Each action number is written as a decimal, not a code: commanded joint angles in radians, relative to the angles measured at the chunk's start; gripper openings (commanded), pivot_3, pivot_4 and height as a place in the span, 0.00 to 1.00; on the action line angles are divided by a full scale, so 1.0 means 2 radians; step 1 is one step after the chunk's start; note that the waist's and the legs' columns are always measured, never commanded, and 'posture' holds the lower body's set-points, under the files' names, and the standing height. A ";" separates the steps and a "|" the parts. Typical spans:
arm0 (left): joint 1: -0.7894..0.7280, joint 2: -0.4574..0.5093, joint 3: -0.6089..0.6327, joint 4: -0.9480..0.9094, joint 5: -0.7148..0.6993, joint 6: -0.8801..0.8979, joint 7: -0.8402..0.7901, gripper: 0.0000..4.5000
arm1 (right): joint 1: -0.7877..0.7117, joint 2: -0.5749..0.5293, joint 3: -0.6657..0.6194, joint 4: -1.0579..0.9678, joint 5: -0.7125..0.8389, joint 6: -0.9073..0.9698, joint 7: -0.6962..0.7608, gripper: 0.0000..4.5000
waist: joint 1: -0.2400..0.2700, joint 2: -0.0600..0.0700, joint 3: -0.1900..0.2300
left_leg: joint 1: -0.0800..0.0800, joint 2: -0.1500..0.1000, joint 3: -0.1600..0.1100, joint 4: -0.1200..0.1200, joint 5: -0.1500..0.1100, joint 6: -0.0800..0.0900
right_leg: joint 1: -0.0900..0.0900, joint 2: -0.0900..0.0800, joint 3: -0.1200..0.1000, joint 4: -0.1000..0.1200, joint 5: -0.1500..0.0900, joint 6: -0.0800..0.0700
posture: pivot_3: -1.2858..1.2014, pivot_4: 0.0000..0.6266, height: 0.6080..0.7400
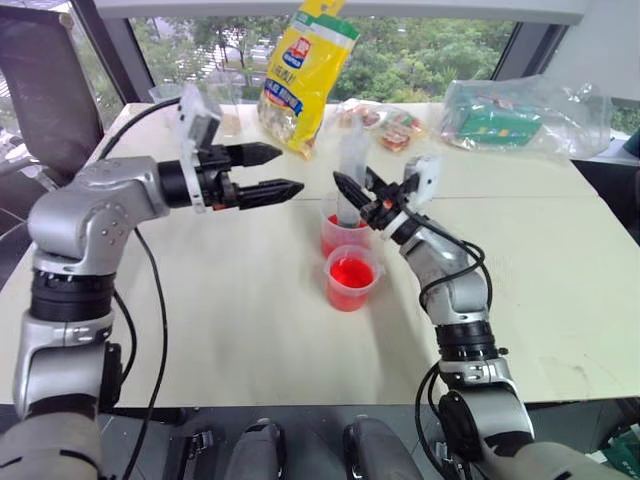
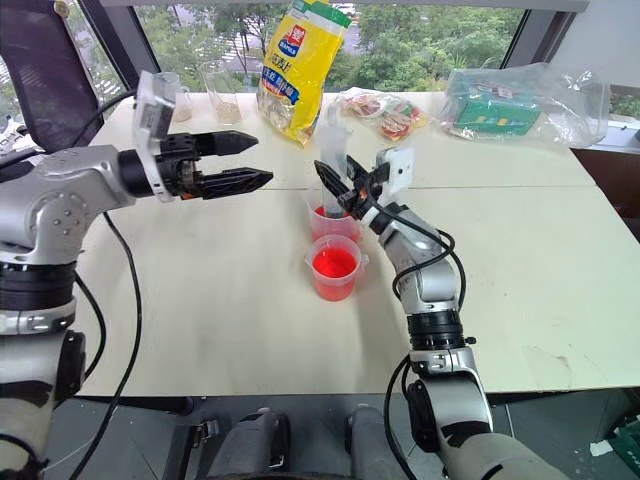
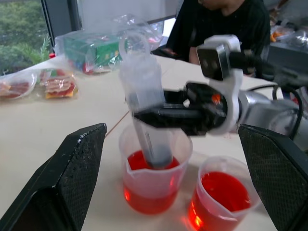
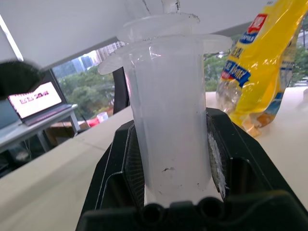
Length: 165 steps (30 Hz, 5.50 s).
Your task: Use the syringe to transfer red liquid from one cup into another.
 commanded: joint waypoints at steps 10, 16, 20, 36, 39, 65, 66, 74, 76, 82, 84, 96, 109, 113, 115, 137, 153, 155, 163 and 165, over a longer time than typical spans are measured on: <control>-0.084 -0.099 -0.026 0.098 0.032 -0.043 -0.027 1.00 | 0.007 -0.024 0.030 -0.008 -0.009 -0.020 0.017 0.31 | 0.000 0.000 0.000 | 0.000 0.000 0.000 0.000 0.000 0.000 | 0.000 0.000 0.000 0.001 0.000 0.000 | 0.52 0.24 1.00; -0.086 -0.123 -0.042 0.106 0.043 -0.040 -0.039 1.00 | 0.007 -0.026 0.036 -0.005 -0.010 -0.019 0.017 0.31 | -0.001 0.000 0.000 | 0.001 0.000 0.000 0.000 0.000 -0.001 | 0.000 0.000 0.000 0.001 0.000 0.000 | 0.52 0.24 1.00; -0.093 -0.133 -0.044 0.126 0.054 -0.048 -0.038 1.00 | 0.007 -0.028 0.039 -0.005 -0.010 -0.018 0.021 0.31 | 0.000 0.000 0.000 | 0.001 0.000 0.000 0.001 0.000 -0.001 | 0.000 0.000 0.000 0.002 0.000 0.000 | 0.52 0.24 1.00; -0.119 -0.172 -0.039 0.199 0.093 -0.087 -0.035 0.26 | 0.002 -0.046 0.058 0.000 -0.017 -0.003 0.043 0.31 | 0.000 0.000 0.000 | 0.002 0.000 0.000 0.001 0.001 -0.001 | 0.001 0.000 0.000 0.003 0.000 0.000 | 0.52 0.24 1.00; -0.122 -0.173 -0.034 0.200 0.097 -0.086 -0.036 0.02 | 0.000 -0.047 0.059 0.001 -0.017 -0.001 0.046 0.31 | 0.000 0.000 0.000 | 0.002 0.000 0.000 0.001 0.001 -0.001 | 0.001 0.000 0.000 0.003 0.000 0.000 | 0.52 0.24 1.00; -0.178 -0.133 0.020 0.216 0.098 -0.111 -0.017 0.02 | -0.011 -0.056 0.084 0.017 -0.035 0.030 0.072 0.31 | 0.000 0.000 0.000 | 0.001 0.000 0.000 0.001 0.001 -0.001 | 0.000 0.000 0.000 0.003 0.000 0.000 | 0.52 0.24 1.00; -0.180 -0.131 0.020 0.217 0.098 -0.112 -0.018 0.02 | -0.011 -0.056 0.084 0.017 -0.036 0.031 0.072 0.31 | 0.000 0.000 0.000 | 0.001 0.000 0.000 0.001 0.001 -0.001 | 0.000 0.000 0.000 0.003 0.000 0.000 | 0.52 0.24 1.00; -0.185 -0.125 0.022 0.217 0.098 -0.116 -0.019 0.02 | -0.012 -0.056 0.085 0.019 -0.035 0.033 0.075 0.31 | 0.000 0.000 0.000 | 0.001 0.000 0.000 0.001 0.001 -0.001 | 0.000 0.000 0.000 0.003 0.000 0.000 | 0.52 0.24 1.00; -0.185 -0.125 0.022 0.216 0.098 -0.116 -0.019 0.02 | -0.012 -0.056 0.086 0.019 -0.035 0.034 0.076 0.31 | 0.000 0.000 0.000 | 0.001 0.000 0.000 0.001 0.001 -0.001 | 0.000 0.000 0.000 0.003 0.000 0.000 | 0.52 0.24 1.00; -0.185 -0.124 0.022 0.216 0.098 -0.118 -0.017 0.02 | -0.013 -0.057 0.085 0.020 -0.035 0.034 0.079 0.31 | 0.000 0.000 0.000 | 0.001 0.000 0.000 0.001 0.001 -0.001 | 0.000 0.000 0.000 0.003 0.000 0.000 | 0.52 0.24 1.00; -0.185 -0.125 0.022 0.216 0.099 -0.120 -0.017 0.02 | -0.013 -0.058 0.085 0.020 -0.035 0.034 0.079 0.31 | 0.000 0.000 0.000 | 0.001 0.000 0.000 0.001 0.001 -0.001 | 0.000 0.000 0.000 0.003 0.000 0.000 | 0.52 0.24 1.00; -0.176 -0.125 0.019 0.209 0.096 -0.116 -0.019 0.02 | -0.020 -0.058 0.080 0.018 -0.033 0.034 0.077 0.31 | 0.000 0.000 0.000 | 0.001 0.000 0.000 0.001 0.001 -0.001 | 0.000 0.000 0.000 0.003 0.000 0.000 | 0.52 0.24 1.00; -0.075 -0.067 0.000 0.116 0.087 -0.065 -0.055 0.99 | -0.066 -0.064 0.036 -0.003 -0.009 0.051 0.054 0.31 | -0.001 0.000 0.000 | 0.001 0.000 0.000 0.001 0.001 -0.001 | 0.000 0.000 0.000 0.003 0.000 0.000 | 0.52 0.24 1.00; -0.052 -0.040 0.010 0.091 0.081 -0.052 -0.056 0.99 | -0.082 -0.068 0.023 -0.012 0.002 0.057 0.049 0.31 | 0.000 0.000 0.000 | 0.001 0.000 0.000 0.001 0.001 -0.001 | -0.001 0.000 0.000 0.003 0.000 0.000 | 0.52 0.24 1.00; -0.046 -0.030 0.015 0.084 0.080 -0.046 -0.055 0.99 | -0.090 -0.070 0.017 -0.018 0.010 0.063 0.047 0.31 | 0.000 0.000 0.000 | 0.001 0.000 0.000 0.001 0.001 -0.001 | -0.001 0.000 0.000 0.003 0.000 0.000 | 0.52 0.24 1.00; -0.082 -0.027 0.044 0.054 0.029 0.000 -0.023 0.99 | 0.054 -0.105 0.005 -0.274 0.159 0.206 0.003 0.31 | 0.001 0.000 0.000 | 0.001 0.000 -0.001 0.001 0.000 -0.001 | 0.000 0.000 0.000 0.003 0.000 0.000 | 0.52 0.24 1.00; -0.132 -0.088 0.017 0.116 0.045 -0.030 -0.032 0.99 | 0.072 -0.110 0.021 -0.281 0.150 0.191 0.000 0.31 | 0.001 0.000 0.000 | 0.001 0.000 -0.001 0.001 0.000 -0.001 | 0.000 0.000 0.000 0.003 0.000 0.000 | 0.52 0.24 1.00; -0.131 -0.095 0.011 0.121 0.047 -0.035 -0.034 0.99 | 0.071 -0.111 0.021 -0.282 0.150 0.192 -0.001 0.31 | 0.001 0.000 0.000 | 0.001 0.000 -0.001 0.001 0.000 -0.001 | 0.000 0.001 0.000 0.002 0.000 0.000 | 0.52 0.24 1.00; -0.144 -0.128 -0.001 0.147 0.057 -0.058 -0.037 0.83 | 0.069 -0.114 0.023 -0.288 0.153 0.196 -0.002 0.31 | 0.002 0.000 0.000 | 0.001 0.000 -0.001 0.001 0.000 -0.001 | 0.000 0.001 0.000 0.002 0.000 0.000 | 0.52 0.24 1.00; -0.146 -0.133 -0.002 0.148 0.055 -0.059 -0.043 0.62 | 0.070 -0.115 0.023 -0.289 0.154 0.198 -0.001 0.31 | 0.002 0.000 0.000 | 0.001 0.000 -0.001 0.001 0.000 -0.001 | 0.000 0.001 0.000 0.002 0.000 0.000 | 0.52 0.24 1.00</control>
